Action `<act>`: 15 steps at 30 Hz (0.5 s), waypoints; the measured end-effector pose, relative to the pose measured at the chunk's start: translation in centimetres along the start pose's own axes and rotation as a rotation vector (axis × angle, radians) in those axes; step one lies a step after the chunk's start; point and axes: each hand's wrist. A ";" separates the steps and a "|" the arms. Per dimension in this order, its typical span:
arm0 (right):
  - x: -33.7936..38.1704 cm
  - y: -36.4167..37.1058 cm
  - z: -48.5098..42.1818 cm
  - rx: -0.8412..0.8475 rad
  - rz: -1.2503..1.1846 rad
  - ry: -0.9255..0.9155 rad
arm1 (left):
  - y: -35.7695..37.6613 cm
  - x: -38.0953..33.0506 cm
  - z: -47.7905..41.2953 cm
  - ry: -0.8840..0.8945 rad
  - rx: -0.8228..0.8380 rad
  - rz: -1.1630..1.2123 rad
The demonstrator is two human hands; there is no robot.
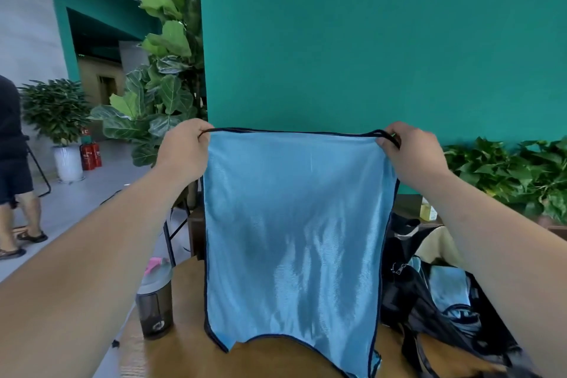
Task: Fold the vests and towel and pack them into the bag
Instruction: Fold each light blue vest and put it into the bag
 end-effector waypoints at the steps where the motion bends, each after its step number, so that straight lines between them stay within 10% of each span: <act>1: 0.2 0.2 -0.1 -0.012 0.005 0.016 | 0.0 0.0 -0.2 0.026 0.018 -0.055; 8: 0.9 0.8 -0.6 0.027 -0.131 0.219 | 0.2 0.6 -0.8 -0.054 0.002 -0.100; 15: 1.4 3.1 -1.9 0.257 -0.427 0.535 | 1.8 0.5 -1.7 -0.461 0.030 0.560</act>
Point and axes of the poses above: each hand's wrist, its own z-axis away from the middle knuckle, its own y-axis out of the palm, x = y × z, and after that the axes turned 11 degrees about y, right-handed
